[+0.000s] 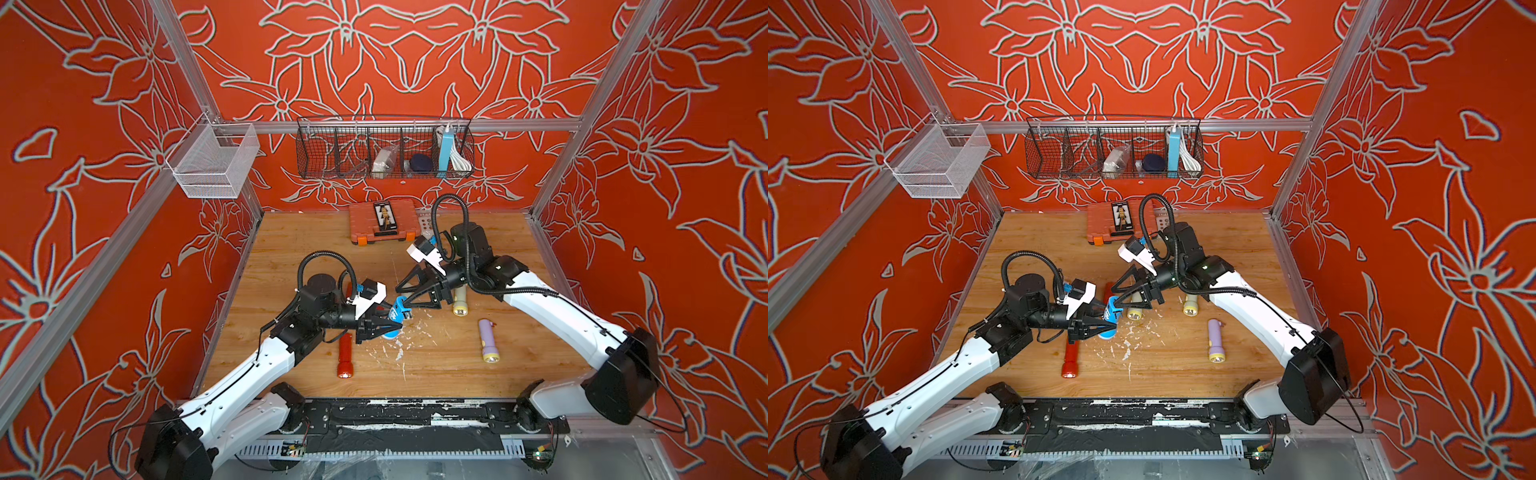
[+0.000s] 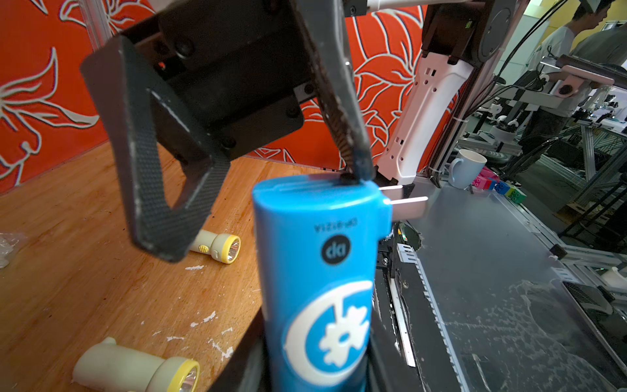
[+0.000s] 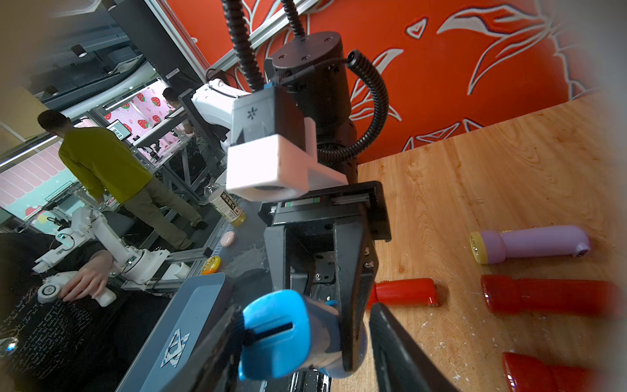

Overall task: Close the plug at the bottom of the flashlight
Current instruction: Close the plug of the flashlight.

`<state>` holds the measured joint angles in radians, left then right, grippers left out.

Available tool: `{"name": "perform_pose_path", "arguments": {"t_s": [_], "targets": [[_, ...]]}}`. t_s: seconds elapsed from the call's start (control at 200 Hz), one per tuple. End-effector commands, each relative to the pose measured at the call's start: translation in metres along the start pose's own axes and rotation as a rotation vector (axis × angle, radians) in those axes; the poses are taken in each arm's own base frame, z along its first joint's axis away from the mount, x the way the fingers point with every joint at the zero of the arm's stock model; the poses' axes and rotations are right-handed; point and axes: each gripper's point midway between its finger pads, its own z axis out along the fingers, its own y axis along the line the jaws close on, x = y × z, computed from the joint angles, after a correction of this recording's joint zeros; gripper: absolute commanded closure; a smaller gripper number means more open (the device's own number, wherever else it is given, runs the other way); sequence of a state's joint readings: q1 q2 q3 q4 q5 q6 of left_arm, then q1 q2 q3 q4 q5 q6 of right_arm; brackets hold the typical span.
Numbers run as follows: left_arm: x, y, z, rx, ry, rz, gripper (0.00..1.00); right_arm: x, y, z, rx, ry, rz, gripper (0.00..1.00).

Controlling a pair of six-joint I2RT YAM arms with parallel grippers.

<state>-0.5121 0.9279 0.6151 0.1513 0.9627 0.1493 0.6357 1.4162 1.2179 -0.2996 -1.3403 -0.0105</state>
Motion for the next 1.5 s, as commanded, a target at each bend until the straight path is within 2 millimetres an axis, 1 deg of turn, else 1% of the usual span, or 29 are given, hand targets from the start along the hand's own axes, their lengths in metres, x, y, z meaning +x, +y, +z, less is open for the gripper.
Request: {"name": "perform_pose_path", "arguments": {"t_s": [0.0, 0.125, 0.28, 0.38, 0.51, 0.596, 0.691, 0.756, 0.966, 1.066, 1.226, 1.366, 1.496], "targets": [[-0.037, -0.009, -0.006, 0.005, -0.086, 0.151, 1.0, 0.013, -0.005, 0.007, -0.004, 0.024, 0.011, 0.38], [-0.037, -0.007, -0.005, -0.006, -0.094, 0.146, 1.0, 0.017, -0.005, 0.01, -0.011, 0.028, 0.022, 0.38], [-0.041, -0.005, -0.006, -0.015, -0.109, 0.156, 1.0, 0.028, -0.012, 0.014, -0.015, 0.045, 0.071, 0.46], [-0.047, -0.005, -0.008, -0.032, -0.127, 0.178, 1.0, 0.036, -0.016, 0.017, -0.028, 0.057, 0.108, 0.5], [-0.055, -0.008, -0.013, -0.058, -0.143, 0.215, 1.0, 0.044, -0.019, 0.022, -0.037, 0.069, 0.136, 0.62], [-0.061, -0.011, -0.017, -0.07, -0.155, 0.238, 1.0, 0.048, -0.022, 0.025, -0.041, 0.076, 0.151, 0.68], [-0.068, -0.013, -0.021, -0.086, -0.166, 0.264, 1.0, 0.049, -0.022, 0.028, -0.056, 0.081, 0.156, 0.74], [-0.074, -0.015, -0.024, -0.093, -0.177, 0.284, 1.0, 0.051, -0.022, 0.03, -0.067, 0.083, 0.162, 0.8], [-0.096, -0.029, -0.032, -0.075, -0.225, 0.334, 1.0, 0.052, -0.019, 0.034, -0.088, 0.08, 0.161, 0.93], [-0.101, -0.035, -0.034, -0.054, -0.233, 0.344, 1.0, 0.05, -0.02, 0.035, -0.087, 0.078, 0.151, 1.0], [-0.097, -0.041, -0.032, -0.011, -0.22, 0.319, 1.0, 0.042, -0.025, 0.034, -0.05, 0.083, 0.118, 1.0], [-0.085, -0.043, -0.029, 0.022, -0.19, 0.282, 1.0, 0.023, -0.031, 0.029, -0.015, 0.094, 0.063, 1.0], [-0.076, -0.042, -0.027, 0.033, -0.171, 0.262, 1.0, -0.001, -0.038, 0.017, 0.032, 0.1, 0.015, 1.0]]}}
